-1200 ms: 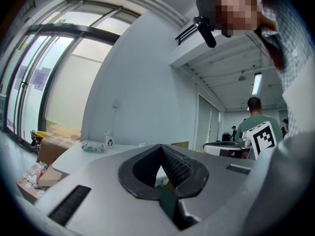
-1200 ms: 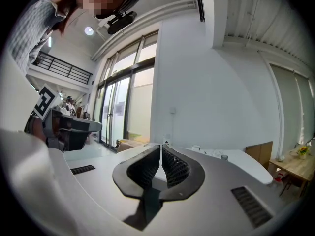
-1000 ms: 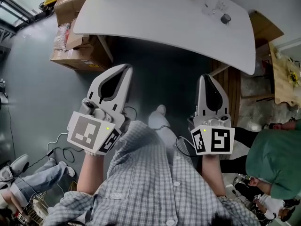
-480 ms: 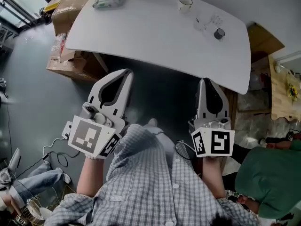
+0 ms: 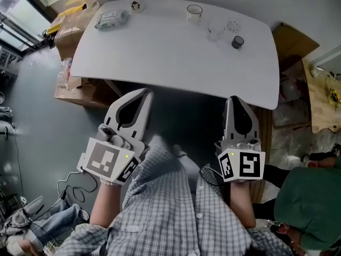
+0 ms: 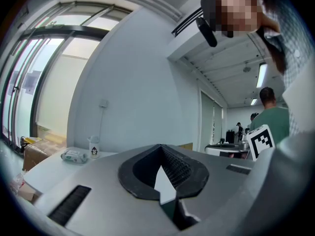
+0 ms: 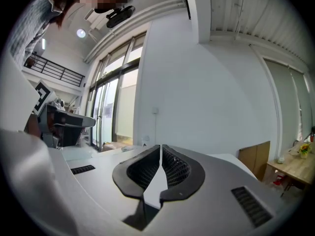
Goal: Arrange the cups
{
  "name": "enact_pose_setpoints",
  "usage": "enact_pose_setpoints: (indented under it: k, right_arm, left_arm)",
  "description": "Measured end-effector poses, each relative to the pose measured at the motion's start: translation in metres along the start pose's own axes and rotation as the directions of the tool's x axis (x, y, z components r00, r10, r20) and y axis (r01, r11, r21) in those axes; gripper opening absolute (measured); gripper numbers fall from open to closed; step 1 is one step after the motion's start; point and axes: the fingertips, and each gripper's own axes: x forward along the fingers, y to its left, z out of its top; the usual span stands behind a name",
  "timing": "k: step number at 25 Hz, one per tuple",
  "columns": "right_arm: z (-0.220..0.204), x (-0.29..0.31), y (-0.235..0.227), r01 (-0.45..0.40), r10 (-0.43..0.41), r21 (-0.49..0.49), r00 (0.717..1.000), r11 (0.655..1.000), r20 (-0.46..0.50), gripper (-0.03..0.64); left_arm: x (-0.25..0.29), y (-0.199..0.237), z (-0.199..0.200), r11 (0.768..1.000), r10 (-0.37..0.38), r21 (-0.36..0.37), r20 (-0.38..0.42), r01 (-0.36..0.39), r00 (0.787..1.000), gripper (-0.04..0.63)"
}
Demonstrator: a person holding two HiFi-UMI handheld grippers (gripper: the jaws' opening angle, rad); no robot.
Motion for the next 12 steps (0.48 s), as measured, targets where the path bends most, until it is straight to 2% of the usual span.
enact_pose_setpoints:
  k: [9, 12]
  right_arm:
    - [0.001, 0.008, -0.022, 0.063, -0.063, -0.033, 0.998, 0.997, -0.001, 0.030]
    - [-0.003, 0.014, -0.030, 0.091, -0.092, -0.039, 0.996, 0.995, -0.019, 0.029]
  left_arm:
    - [0.041, 0.000, 0.001, 0.997, -0.071, -0.005, 0.010, 0.071, 0.997, 0.011]
    - [0.057, 0.004, 0.000, 0.994, -0.100, -0.033, 0.008, 0.100, 0.995, 0.011]
